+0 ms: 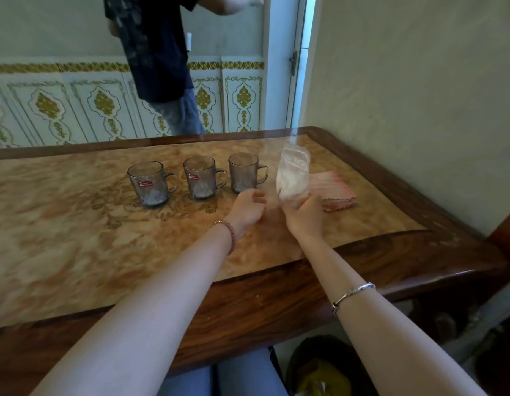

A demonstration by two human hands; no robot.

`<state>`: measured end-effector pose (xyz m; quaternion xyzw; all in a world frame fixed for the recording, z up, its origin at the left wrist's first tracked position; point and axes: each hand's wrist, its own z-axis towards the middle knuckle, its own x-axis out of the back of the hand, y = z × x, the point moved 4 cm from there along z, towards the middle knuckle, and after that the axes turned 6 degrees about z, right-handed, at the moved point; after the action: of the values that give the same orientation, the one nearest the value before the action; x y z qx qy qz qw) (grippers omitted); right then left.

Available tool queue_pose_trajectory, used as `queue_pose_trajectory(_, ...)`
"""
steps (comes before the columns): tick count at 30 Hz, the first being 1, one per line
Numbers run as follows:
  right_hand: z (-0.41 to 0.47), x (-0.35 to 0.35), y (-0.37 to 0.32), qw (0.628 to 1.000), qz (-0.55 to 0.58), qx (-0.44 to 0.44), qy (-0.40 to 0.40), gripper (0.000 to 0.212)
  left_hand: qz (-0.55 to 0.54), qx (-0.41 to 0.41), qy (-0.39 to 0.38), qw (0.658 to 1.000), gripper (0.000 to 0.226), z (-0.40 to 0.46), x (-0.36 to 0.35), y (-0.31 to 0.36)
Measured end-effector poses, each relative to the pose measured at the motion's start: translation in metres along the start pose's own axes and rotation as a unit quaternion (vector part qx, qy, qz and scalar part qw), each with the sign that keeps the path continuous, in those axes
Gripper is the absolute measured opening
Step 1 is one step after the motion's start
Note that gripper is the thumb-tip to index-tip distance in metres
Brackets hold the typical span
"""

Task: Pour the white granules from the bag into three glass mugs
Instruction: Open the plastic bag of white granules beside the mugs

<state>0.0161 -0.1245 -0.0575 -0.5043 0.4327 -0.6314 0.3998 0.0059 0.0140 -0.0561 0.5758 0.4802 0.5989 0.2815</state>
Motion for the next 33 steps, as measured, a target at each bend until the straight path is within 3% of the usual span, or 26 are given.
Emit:
queue_pose_trajectory(4,-0.013,-0.016,-0.006,0.997,-0.009,-0.009,-0.075,0.018,-0.006,0.010,0.034,0.999,0.039,-0.006,0.016,-0.008)
queue_pose_trajectory(9,-0.017,-0.034,-0.032,0.990,-0.029,0.000,-0.137,0.031,-0.012,0.011,0.051,0.999,0.048,-0.006,0.031,-0.008)
queue_pose_trajectory(18,0.009,-0.058,-0.050,0.987,-0.038,-0.003,-0.155,0.035,-0.028,-0.029,0.051,0.998,0.056,0.013,0.042,0.000)
queue_pose_trajectory(23,0.031,-0.092,-0.043,0.984,-0.034,-0.014,-0.176,0.066,-0.019,-0.044,0.048,0.998,0.076,0.033,0.042,-0.007)
queue_pose_trajectory(28,0.052,-0.113,-0.020,0.987,-0.032,-0.013,-0.160,0.075,-0.048,-0.029,0.024,0.998,0.080,0.027,0.048,-0.006)
queue_pose_trajectory(33,0.040,-0.106,-0.020,0.987,-0.013,-0.007,-0.163,0.064,-0.045,-0.018,0.008,0.999,0.082,0.017,0.051,-0.012)
